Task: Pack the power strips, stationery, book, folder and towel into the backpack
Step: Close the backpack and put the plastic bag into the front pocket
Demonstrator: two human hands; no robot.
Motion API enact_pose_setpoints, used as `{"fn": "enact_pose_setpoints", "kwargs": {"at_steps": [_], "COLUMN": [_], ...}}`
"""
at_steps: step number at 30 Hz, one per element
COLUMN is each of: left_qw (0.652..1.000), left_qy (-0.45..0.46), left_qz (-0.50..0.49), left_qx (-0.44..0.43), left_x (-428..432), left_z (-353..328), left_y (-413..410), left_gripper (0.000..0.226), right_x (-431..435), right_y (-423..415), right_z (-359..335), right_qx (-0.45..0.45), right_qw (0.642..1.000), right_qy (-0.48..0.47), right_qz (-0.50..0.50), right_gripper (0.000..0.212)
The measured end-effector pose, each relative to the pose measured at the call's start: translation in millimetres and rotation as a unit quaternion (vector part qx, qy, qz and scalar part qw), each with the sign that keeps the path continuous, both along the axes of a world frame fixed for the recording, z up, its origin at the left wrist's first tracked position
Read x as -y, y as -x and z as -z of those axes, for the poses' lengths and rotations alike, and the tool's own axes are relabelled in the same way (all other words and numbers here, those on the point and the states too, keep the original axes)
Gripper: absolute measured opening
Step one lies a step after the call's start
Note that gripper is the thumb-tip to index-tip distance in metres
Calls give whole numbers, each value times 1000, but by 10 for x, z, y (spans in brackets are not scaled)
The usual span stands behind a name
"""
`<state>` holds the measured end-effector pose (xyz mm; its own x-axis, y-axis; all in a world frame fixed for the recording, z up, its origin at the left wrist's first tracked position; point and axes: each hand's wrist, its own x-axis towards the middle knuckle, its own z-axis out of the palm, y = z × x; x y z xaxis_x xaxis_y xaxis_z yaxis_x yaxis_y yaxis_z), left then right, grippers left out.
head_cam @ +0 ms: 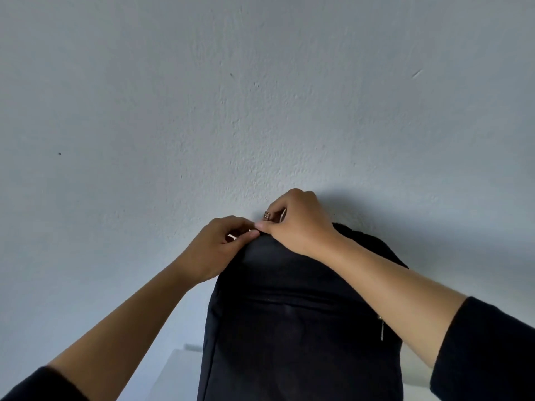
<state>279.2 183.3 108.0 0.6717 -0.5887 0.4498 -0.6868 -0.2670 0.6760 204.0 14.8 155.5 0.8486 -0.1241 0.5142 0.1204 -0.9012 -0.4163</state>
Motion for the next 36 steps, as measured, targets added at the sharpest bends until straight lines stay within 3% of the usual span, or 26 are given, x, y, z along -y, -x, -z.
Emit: {"fn": "enact_pose_setpoints", "kwargs": {"at_steps": [3,5,10,14,16,18,21,23,25,27,29,30,33,36], "left_qw": [995,993,990,994,971,941,970,986,993,993,983,973,950,959], "left_qy": [-22,-32,-65,26,-85,-171,-113,-66,-38,-22,8,32,38,-135], "left_qz": [-28,-52,-106,-31,4,-8,8,14,-4,-21,-35,-38,-16,-37], "left_qx": [89,101,63,99,224,292,217,154,115,115,179,224,310,245], "left_x": [36,2,34,542,873,1089,1161,1163,1119,1081,1019,989,931,1010], "left_z": [65,104,-26,-283,-266,-242,-279,-296,-295,-274,-215,-171,33,315], "left_y": [-28,-88,-63,473,695,781,705,681,656,655,724,794,1144,1404], "left_gripper": [19,19,18,23,40,36,19,18,20,16,10,12,21,48], "right_x": [85,276,966,1032,987,951,982,1069,1169,1251,1273,1296,1310,1150], "right_y": [179,260,655,836,851,880,1006,1145,1226,1363,1521,1571,1619,1617], "right_z": [-28,-89,-35,321,344,329,335,458,797,1246,1568,1653,1617,1470], "right_qx": [43,81,38,39,79,109,115,109,61,-72,-195,-210,-93,44], "right_qw": [998,991,956,926,924,923,927,907,879,851,806,804,877,943], "right_qy": [-2,-35,-241,-357,-362,-358,-343,-389,-443,-477,-526,-525,-439,-300], "right_qz": [39,102,160,119,99,91,100,120,164,207,190,184,171,135], "right_gripper": [21,19,33,31,38,39,39,35,32,30,36,38,23,18]}}
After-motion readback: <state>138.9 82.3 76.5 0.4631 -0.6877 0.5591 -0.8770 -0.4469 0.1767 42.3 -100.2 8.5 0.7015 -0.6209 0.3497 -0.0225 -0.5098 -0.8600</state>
